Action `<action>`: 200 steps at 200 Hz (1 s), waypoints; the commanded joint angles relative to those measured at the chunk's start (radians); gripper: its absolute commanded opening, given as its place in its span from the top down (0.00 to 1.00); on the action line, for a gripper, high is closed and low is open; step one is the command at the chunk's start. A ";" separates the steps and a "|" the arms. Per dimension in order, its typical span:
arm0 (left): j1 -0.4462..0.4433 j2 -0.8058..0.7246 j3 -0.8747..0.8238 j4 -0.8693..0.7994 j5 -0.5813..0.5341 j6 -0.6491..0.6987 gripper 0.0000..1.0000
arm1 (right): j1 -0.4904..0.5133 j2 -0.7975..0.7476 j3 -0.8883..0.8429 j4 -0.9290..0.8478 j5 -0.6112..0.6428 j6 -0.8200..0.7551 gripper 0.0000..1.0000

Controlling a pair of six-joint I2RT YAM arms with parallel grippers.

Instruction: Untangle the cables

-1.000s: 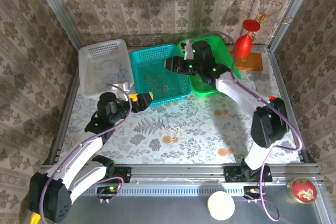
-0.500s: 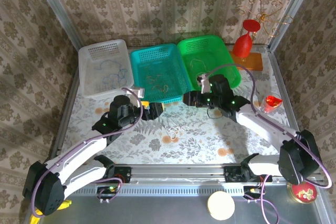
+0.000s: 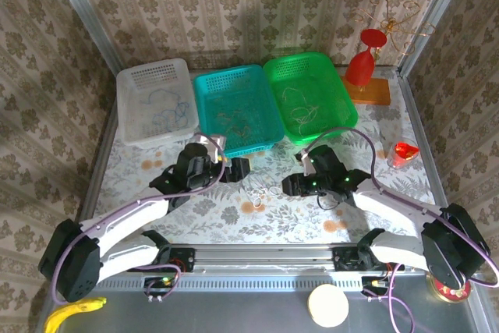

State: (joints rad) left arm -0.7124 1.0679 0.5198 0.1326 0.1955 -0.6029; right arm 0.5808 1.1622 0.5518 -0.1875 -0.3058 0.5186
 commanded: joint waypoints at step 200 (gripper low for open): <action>-0.058 0.063 0.032 0.110 -0.014 -0.015 0.00 | 0.106 0.278 0.064 0.138 0.019 0.051 0.66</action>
State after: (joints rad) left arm -0.7601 1.1446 0.5327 0.2180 0.1921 -0.6067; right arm 0.6792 1.3998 0.5789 -0.0856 -0.2943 0.5571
